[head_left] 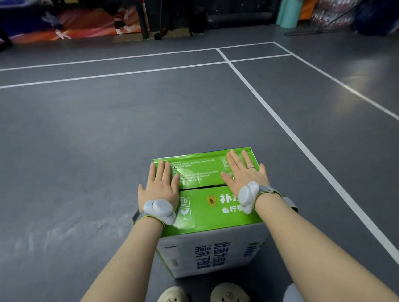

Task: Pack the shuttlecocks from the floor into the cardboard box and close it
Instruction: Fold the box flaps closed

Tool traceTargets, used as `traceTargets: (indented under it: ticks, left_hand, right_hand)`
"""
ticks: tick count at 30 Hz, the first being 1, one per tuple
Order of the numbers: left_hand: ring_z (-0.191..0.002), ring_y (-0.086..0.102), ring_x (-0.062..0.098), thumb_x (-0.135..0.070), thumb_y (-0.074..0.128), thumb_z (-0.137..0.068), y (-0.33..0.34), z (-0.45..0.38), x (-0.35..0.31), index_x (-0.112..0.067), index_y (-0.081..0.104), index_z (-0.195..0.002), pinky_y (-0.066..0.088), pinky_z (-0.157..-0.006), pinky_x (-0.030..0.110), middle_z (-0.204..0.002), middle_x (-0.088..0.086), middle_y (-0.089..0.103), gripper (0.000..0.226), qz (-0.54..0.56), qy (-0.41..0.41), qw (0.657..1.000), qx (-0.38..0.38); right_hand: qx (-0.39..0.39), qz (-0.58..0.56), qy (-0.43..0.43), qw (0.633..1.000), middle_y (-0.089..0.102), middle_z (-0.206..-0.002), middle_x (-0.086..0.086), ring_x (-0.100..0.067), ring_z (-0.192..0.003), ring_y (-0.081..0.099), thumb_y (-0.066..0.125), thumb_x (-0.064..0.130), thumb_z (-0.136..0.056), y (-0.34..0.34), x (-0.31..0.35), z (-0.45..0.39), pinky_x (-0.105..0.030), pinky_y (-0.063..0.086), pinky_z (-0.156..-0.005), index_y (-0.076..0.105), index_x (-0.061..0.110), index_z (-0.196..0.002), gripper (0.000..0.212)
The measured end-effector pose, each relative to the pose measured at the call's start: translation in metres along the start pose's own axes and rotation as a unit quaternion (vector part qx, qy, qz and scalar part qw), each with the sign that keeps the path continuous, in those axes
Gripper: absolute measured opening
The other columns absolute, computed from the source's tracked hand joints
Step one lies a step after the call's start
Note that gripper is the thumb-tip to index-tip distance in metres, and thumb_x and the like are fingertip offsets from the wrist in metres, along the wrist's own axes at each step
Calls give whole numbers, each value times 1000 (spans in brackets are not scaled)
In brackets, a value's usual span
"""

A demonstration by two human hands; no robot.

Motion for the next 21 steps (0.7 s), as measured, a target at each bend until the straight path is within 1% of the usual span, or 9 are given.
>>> traceTargets:
  ticks: [2, 4, 6, 8, 10, 12, 14, 17, 21]
  left_hand:
    - [-147, -6, 10, -40, 20, -101, -1, 1, 2, -29, 10, -150, 21, -115, 49, -159, -15, 1, 52, 17, -2, 1000, -10]
    - [-147, 3, 17, -35, 26, -101, -4, 2, 4, -31, 23, -148, 32, -109, 46, -158, -15, 12, 47, 65, -22, 997, -38]
    - [-142, 16, 26, -32, 34, -99, -6, 2, 3, -29, 35, -142, 40, -101, 47, -155, -6, 21, 43, 99, -47, 991, -81]
    - [-136, 23, 34, -34, 42, -96, -7, 1, -1, -26, 30, -144, 41, -95, 49, -155, 6, 16, 50, 136, -110, 980, -98]
    - [-130, 37, 40, -42, 43, -95, -8, -1, -3, -18, 17, -148, 41, -94, 48, -154, 15, 16, 64, 157, -188, 967, -68]
    - [-116, 52, 41, -47, 34, -97, -5, -7, -7, -5, 29, -137, 41, -84, 41, -140, 23, 42, 59, 120, -224, 967, -21]
    - [-109, 56, 40, -48, 28, -98, -3, -12, -6, 1, 41, -120, 36, -74, 37, -123, 25, 55, 55, 95, -239, 966, -18]
    - [-107, 55, 41, -47, 27, -99, 1, -21, -7, 3, 43, -115, 34, -71, 37, -118, 26, 57, 54, 81, -249, 965, -29]
    - [-107, 54, 44, -44, 29, -99, -1, -41, -20, 4, 44, -112, 33, -70, 38, -116, 29, 56, 52, 77, -245, 966, -38]
  right_hand:
    - [-19, 3, 3, 1000, -6, -159, 15, -14, -149, -6, 17, 55, -97, 1, 3, 2, -54, 16, -113, 2, 28, -152, 63]
    - [-52, -13, 16, 998, 9, -160, 11, -14, -149, 4, 22, 49, -99, 0, 5, 0, -50, 25, -109, 16, 30, -150, 55]
    - [-86, -24, 33, 995, 25, -155, 4, -18, -146, 16, 30, 40, -100, -2, 5, -1, -46, 34, -102, 32, 32, -144, 45]
    - [-112, -46, 81, 989, 30, -149, -7, -25, -141, 24, 39, 37, -97, -2, 3, -3, -43, 44, -92, 41, 26, -138, 42]
    - [-115, -97, 193, 970, 25, -150, -16, -34, -131, 40, 46, 50, -92, -3, -3, -5, -40, 49, -85, 34, 13, -140, 62]
    - [-80, -112, 276, 951, 40, -142, -23, -35, -114, 58, 43, 63, -87, 0, -8, -10, -37, 50, -82, 27, 2, -142, 83]
    - [-73, -90, 280, 953, 63, -119, -19, -31, -104, 65, 38, 66, -88, 6, -9, -15, -33, 48, -77, 40, -1, -129, 79]
    - [-97, -63, 271, 956, 69, -105, -16, -30, -99, 67, 37, 62, -90, 8, -10, -25, -31, 47, -72, 49, 1, -111, 65]
    - [-113, -35, 263, 957, 69, -105, -17, -31, -98, 67, 38, 57, -93, -3, -17, -46, -31, 46, -71, 48, 1, -112, 60]
Point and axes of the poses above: each hand's wrist, its own z-axis away from the middle knuckle, its own y-axis out of the palm, x = y × z, the point moved 1 cm from there along -z, towards the middle knuckle
